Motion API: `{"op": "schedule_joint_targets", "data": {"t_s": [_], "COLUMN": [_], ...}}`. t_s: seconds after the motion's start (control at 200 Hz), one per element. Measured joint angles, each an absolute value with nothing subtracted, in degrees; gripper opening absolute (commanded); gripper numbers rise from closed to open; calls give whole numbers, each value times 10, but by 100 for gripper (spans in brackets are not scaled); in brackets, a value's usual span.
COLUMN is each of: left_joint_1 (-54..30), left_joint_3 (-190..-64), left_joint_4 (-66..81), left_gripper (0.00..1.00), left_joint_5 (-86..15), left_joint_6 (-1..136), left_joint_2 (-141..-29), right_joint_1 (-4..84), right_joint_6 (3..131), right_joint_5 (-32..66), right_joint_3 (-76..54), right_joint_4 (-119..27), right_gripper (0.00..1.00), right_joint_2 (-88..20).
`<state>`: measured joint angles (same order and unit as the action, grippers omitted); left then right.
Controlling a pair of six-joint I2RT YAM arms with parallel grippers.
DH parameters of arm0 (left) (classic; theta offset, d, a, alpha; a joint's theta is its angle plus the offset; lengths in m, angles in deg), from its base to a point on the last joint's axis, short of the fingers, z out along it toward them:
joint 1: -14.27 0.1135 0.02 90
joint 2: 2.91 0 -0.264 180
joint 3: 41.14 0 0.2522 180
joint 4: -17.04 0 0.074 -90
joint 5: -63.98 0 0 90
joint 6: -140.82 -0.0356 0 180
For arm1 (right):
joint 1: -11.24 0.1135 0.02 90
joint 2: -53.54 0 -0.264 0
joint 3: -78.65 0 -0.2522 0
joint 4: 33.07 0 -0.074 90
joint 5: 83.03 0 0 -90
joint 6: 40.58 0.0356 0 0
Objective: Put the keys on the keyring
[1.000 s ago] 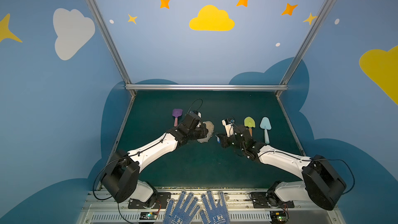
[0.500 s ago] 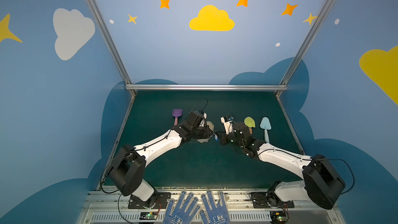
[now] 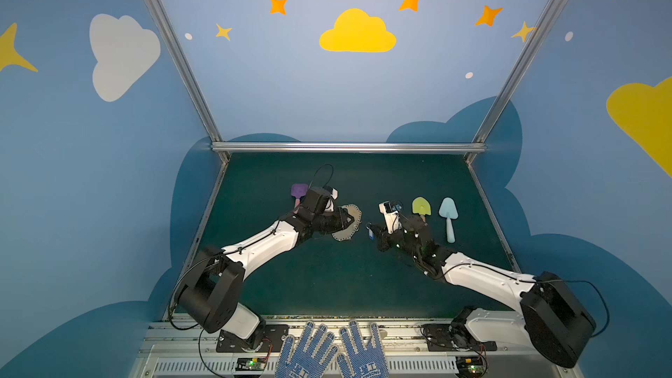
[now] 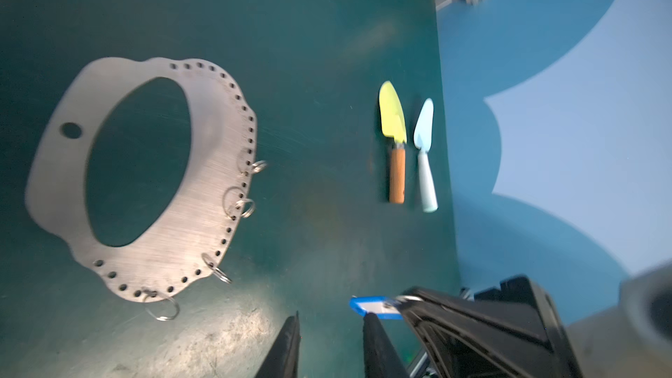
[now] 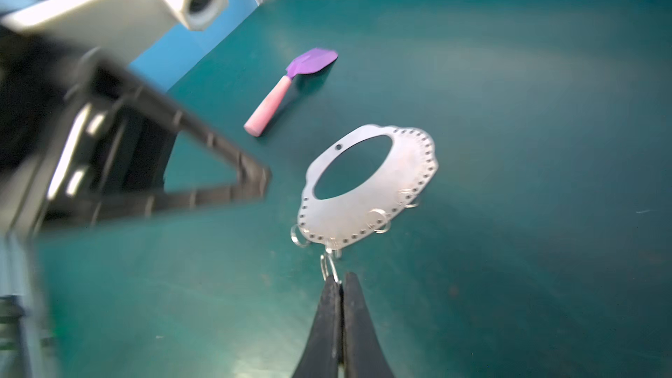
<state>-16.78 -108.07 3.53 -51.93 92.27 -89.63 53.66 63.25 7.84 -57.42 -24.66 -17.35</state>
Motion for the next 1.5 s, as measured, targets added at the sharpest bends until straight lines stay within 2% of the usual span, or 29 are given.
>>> {"op": "schedule_joint_targets", "data": {"t_s": [0.215, 0.441, 0.901, 1.212, 1.352, 1.502], "left_joint_1": [-151, -152, -172, -175, -175, -173], "left_joint_3": [-1068, -1074, -1099, -1103, -1103, -1103], "left_joint_4": [125, 206, 256, 275, 275, 275], "left_gripper": [30, 36, 38, 32, 24, 20], "left_joint_5": [-597, -666, -716, -722, -719, -717], "left_joint_6": [989, 1057, 1129, 1150, 1155, 1158], "left_joint_2": [-896, -904, -931, -940, -940, -940], "right_joint_1": [549, 557, 590, 608, 610, 610], "right_joint_6": [550, 498, 415, 370, 361, 357], "right_joint_5": [50, 33, -22, -52, -58, -60], "right_joint_3": [-606, -607, -607, -607, -607, -607], "right_joint_4": [-170, -131, -96, -58, -46, -34], "right_gripper": [0, 0, 0, 0, 0, 0], "right_joint_2": [-130, -126, -131, -143, -147, -151]}}
